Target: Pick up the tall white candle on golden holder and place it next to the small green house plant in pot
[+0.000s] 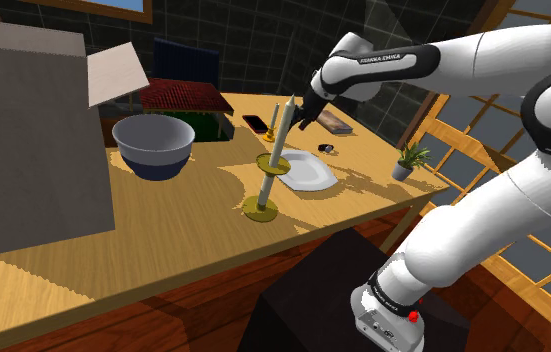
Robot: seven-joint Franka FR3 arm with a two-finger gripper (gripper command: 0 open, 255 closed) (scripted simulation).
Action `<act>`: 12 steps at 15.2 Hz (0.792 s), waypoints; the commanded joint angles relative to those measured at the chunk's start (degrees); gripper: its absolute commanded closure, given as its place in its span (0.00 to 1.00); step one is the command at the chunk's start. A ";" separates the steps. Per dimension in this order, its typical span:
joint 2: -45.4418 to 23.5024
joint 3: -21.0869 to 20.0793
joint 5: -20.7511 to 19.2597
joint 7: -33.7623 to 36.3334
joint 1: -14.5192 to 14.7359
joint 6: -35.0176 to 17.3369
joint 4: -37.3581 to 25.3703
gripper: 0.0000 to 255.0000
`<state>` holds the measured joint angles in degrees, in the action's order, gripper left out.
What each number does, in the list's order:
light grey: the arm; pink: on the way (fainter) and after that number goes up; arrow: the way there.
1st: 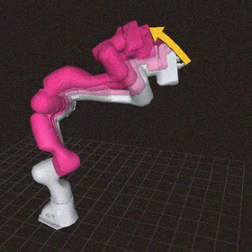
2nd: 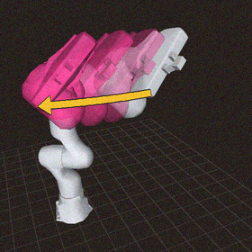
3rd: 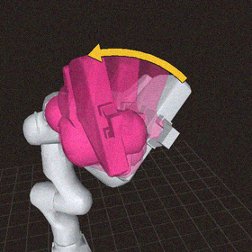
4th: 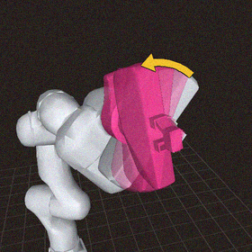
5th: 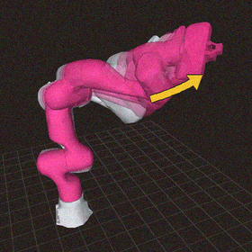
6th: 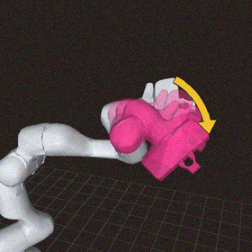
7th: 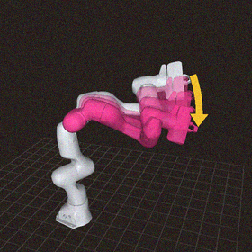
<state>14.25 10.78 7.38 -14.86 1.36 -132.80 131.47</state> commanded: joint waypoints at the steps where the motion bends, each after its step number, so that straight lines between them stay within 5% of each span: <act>1: -3.84 0.78 1.58 -2.17 0.41 -3.60 -2.13 0.00; 7: -14.42 2.13 7.72 -8.82 0.95 -10.33 -10.65 0.00; 12: -17.67 1.79 9.64 -10.12 1.09 -13.09 -10.96 0.00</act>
<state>-2.79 12.61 16.62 -24.66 2.45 -145.44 120.68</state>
